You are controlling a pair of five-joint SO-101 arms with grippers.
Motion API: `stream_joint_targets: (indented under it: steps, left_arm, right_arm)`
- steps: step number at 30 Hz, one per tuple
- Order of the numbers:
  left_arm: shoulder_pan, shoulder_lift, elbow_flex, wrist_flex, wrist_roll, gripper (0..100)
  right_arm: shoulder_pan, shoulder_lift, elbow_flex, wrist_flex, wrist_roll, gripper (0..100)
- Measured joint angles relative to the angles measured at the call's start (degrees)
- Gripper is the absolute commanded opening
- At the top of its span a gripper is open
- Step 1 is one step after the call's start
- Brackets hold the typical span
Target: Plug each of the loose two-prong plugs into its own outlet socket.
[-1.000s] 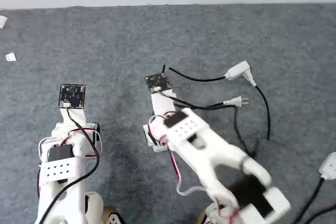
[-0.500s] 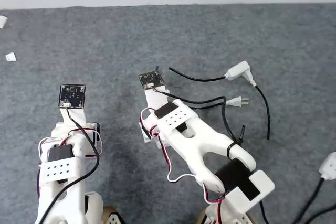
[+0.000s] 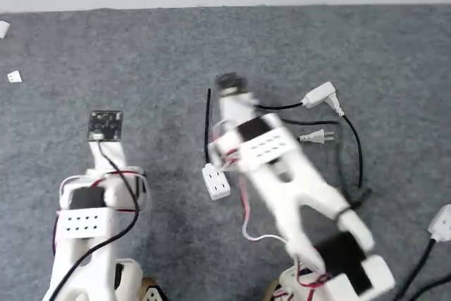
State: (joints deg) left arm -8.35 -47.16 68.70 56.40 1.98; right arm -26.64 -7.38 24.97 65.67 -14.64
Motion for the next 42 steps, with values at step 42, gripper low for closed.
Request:
stream_joint_targets:
  steps: [42]
  left_arm:
    - [34.99, 42.9, -27.25, -2.11, 39.21, 26]
  right_arm:
    - [29.19, 7.47, 1.23, -10.37, 4.04, 2.9]
